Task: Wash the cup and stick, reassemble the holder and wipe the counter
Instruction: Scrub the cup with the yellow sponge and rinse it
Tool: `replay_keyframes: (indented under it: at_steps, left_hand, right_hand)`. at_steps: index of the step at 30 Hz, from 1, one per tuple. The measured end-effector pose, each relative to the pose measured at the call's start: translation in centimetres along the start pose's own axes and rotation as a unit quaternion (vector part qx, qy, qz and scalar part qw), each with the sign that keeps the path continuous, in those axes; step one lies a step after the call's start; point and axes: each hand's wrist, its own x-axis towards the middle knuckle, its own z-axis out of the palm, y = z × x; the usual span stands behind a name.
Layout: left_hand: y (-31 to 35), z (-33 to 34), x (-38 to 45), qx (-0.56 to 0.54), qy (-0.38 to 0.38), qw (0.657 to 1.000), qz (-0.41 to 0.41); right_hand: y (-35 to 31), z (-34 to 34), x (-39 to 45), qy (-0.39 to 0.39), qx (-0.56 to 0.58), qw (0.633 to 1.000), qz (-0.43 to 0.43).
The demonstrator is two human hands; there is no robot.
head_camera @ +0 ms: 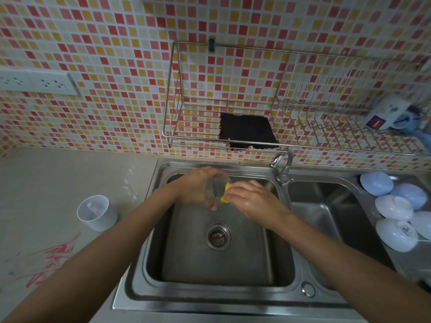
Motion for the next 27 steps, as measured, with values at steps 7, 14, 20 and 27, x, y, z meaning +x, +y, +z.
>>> replay_keyframes:
  at_steps: [7,14,20,27]
  left_hand:
    - [0.8,-0.1,-0.4,-0.097,0.056,0.994,-0.007]
    - [0.5,-0.1,-0.2,0.029,0.164,0.986,0.017]
    - [1.3,-0.3,-0.5,0.092,0.092,0.991,0.023]
    - [2.0,-0.8,-0.1,0.088,0.07,0.993,0.028]
  right_hand:
    - [-0.1,0.4,0.9,0.068,-0.004,0.997,0.038]
    - [-1.9,-1.1,2.7,0.099,0.309,0.918,0.229]
    - [0.8,-0.8,1.7,0.001,0.128,0.99,0.063]
    - [-0.7,-0.1,1.3,0.062,0.074,0.991,0.093]
